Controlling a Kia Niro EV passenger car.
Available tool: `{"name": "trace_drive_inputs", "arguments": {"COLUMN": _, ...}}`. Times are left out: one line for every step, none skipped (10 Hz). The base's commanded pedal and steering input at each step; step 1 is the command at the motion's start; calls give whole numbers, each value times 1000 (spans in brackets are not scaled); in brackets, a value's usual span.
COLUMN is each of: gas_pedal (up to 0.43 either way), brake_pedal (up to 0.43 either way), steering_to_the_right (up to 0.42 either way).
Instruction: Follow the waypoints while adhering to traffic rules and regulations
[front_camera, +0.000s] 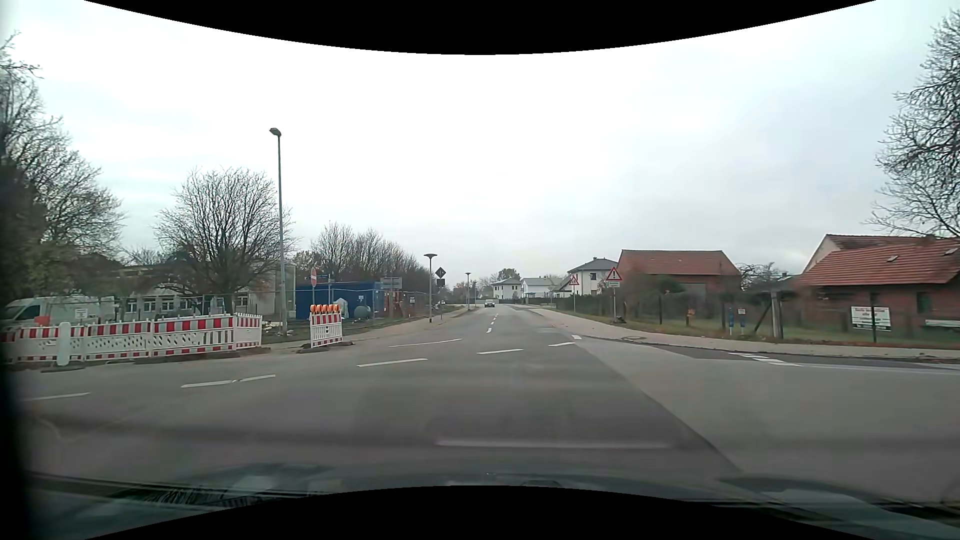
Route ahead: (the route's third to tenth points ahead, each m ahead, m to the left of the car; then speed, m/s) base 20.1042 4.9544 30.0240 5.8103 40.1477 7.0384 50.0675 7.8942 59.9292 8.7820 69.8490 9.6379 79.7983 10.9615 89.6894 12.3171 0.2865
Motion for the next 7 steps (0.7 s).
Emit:
{"name": "trace_drive_inputs", "arguments": {"gas_pedal": 0, "brake_pedal": 0, "steering_to_the_right": 2}}
{"name": "trace_drive_inputs", "arguments": {"gas_pedal": 47, "brake_pedal": 0, "steering_to_the_right": 3}}
{"name": "trace_drive_inputs", "arguments": {"gas_pedal": 150, "brake_pedal": 0, "steering_to_the_right": 6}}
{"name": "trace_drive_inputs", "arguments": {"gas_pedal": 177, "brake_pedal": 0, "steering_to_the_right": 12}}
{"name": "trace_drive_inputs", "arguments": {"gas_pedal": 209, "brake_pedal": 0, "steering_to_the_right": 19}}
{"name": "trace_drive_inputs", "arguments": {"gas_pedal": 240, "brake_pedal": 0, "steering_to_the_right": 22}}
{"name": "trace_drive_inputs", "arguments": {"gas_pedal": 260, "brake_pedal": 0, "steering_to_the_right": 25}}
